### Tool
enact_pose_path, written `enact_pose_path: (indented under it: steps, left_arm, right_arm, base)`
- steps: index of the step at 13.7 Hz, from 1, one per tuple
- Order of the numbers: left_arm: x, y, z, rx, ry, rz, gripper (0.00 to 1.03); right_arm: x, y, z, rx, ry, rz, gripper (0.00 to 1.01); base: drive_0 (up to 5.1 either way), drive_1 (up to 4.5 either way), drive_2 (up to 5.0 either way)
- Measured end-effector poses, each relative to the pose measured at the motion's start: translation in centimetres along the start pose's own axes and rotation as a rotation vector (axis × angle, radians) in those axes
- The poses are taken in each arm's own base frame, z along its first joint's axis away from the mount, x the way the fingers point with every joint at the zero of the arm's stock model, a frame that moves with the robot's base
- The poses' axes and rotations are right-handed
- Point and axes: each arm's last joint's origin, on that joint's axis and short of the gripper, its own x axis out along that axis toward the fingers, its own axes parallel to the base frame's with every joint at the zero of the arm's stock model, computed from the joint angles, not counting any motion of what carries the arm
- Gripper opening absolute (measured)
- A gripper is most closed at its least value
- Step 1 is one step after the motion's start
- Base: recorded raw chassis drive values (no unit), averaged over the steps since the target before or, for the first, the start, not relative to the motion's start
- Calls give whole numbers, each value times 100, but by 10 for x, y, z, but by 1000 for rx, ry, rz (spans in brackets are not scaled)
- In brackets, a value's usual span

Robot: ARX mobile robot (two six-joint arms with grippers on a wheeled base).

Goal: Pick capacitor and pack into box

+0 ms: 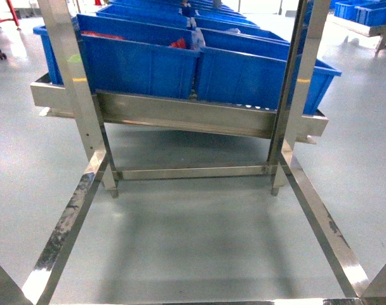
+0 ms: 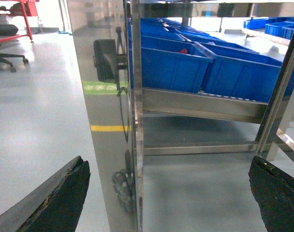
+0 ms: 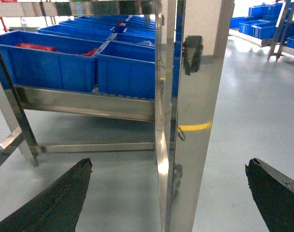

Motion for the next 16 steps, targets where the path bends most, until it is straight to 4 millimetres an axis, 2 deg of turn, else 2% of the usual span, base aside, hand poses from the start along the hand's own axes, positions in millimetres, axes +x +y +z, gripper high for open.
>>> enact_pose_path:
  steps: [16]
  left_arm:
    - [0, 0, 0, 0, 4, 0, 98]
  right_arm:
    - [0, 0, 0, 0, 2, 0, 98]
  base:
    - [0, 0, 0]
